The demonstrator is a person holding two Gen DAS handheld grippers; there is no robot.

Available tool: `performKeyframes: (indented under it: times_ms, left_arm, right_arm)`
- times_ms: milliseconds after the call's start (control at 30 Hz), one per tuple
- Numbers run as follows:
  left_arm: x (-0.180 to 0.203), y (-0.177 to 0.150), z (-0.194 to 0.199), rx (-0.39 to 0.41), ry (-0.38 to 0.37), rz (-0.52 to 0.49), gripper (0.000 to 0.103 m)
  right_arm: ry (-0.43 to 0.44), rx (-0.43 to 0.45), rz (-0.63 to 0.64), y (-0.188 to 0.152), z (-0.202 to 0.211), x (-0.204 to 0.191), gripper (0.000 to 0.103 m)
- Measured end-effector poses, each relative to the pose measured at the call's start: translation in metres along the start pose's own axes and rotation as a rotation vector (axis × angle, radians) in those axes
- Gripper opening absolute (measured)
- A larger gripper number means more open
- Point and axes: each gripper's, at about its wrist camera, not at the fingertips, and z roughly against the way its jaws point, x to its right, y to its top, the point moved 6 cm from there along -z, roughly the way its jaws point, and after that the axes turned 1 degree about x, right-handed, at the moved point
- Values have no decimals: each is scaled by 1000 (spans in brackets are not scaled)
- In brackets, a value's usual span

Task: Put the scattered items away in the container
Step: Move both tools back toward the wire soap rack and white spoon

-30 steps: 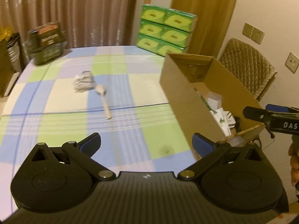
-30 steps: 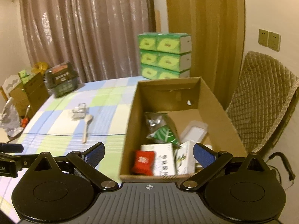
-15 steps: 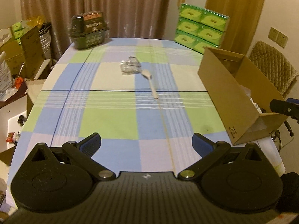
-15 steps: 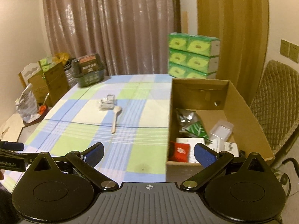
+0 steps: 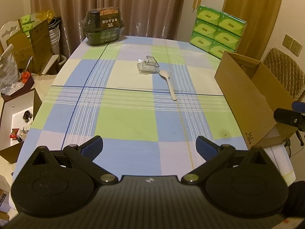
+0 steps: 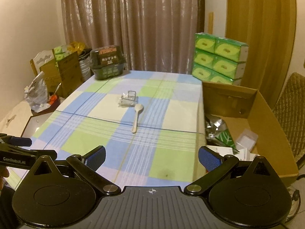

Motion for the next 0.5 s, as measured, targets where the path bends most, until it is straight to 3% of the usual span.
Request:
performKeyframes:
  times_ms: [500]
  left_arm:
    - [-27, 8, -29, -20, 17, 7, 102]
  right_arm:
    - [39, -33, 50, 12, -55, -29, 101]
